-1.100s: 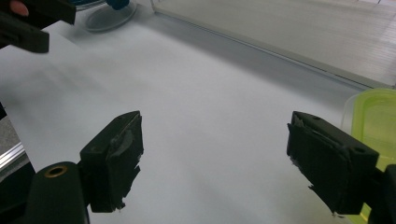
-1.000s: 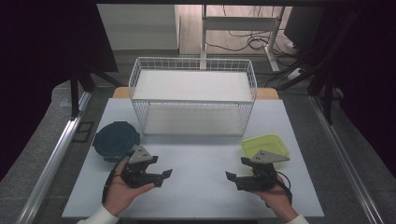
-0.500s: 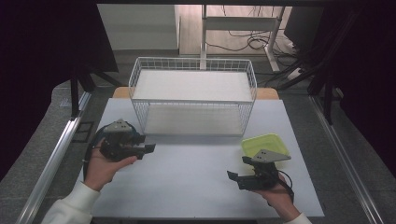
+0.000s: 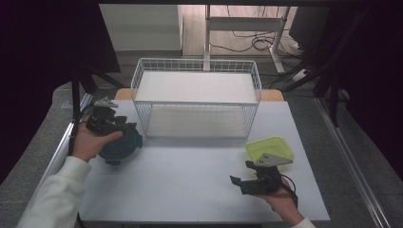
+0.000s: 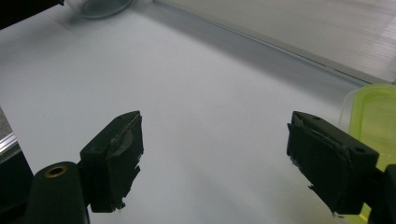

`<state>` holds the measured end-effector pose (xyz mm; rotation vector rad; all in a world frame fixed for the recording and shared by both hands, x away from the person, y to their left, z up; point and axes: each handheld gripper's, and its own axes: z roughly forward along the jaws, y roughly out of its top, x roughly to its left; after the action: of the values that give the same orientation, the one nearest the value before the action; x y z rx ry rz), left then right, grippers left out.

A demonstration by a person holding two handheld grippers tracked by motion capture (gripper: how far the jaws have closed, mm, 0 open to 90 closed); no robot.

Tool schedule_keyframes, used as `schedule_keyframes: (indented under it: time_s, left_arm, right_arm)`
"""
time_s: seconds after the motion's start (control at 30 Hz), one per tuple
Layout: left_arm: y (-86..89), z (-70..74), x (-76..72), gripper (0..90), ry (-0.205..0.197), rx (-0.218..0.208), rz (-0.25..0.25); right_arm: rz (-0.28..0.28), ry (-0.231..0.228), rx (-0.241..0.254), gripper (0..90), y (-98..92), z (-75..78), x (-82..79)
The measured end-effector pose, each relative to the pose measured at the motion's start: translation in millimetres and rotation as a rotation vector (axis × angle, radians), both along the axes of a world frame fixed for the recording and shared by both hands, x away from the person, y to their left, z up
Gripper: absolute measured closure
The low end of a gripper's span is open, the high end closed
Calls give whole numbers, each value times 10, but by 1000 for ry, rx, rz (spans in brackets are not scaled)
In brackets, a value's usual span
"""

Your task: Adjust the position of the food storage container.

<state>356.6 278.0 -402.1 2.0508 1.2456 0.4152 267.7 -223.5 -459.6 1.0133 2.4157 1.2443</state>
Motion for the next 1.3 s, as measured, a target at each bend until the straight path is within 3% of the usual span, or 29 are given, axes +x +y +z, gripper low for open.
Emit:
schedule_keyframes:
  time_s: [0.17,0.4,0.57,0.73,0.93,1.17,1.3]
  left_arm:
    - [257,-111,172,659,40,42,53]
    - [509,-316,289,767,80,123,112]
    - [644,-425,350,882,67,208,133]
    - [704,-526,418,900,90,268,147]
    - [710,-737,538,900,139,337,115]
    - [706,-826,572,900,169,334,87]
    - [707,-844,544,900,160,326,99]
  right_arm:
    - [3,8,-9,184,5,-24,6]
    - [4,9,-15,185,7,-33,9]
    - [-4,12,-20,185,10,-52,21]
    - [-4,13,-29,185,18,-64,20]
    - [-9,12,-37,185,23,-83,24]
    - [-15,19,-44,185,21,-101,32]
    - [-14,19,-44,185,22,-102,29]
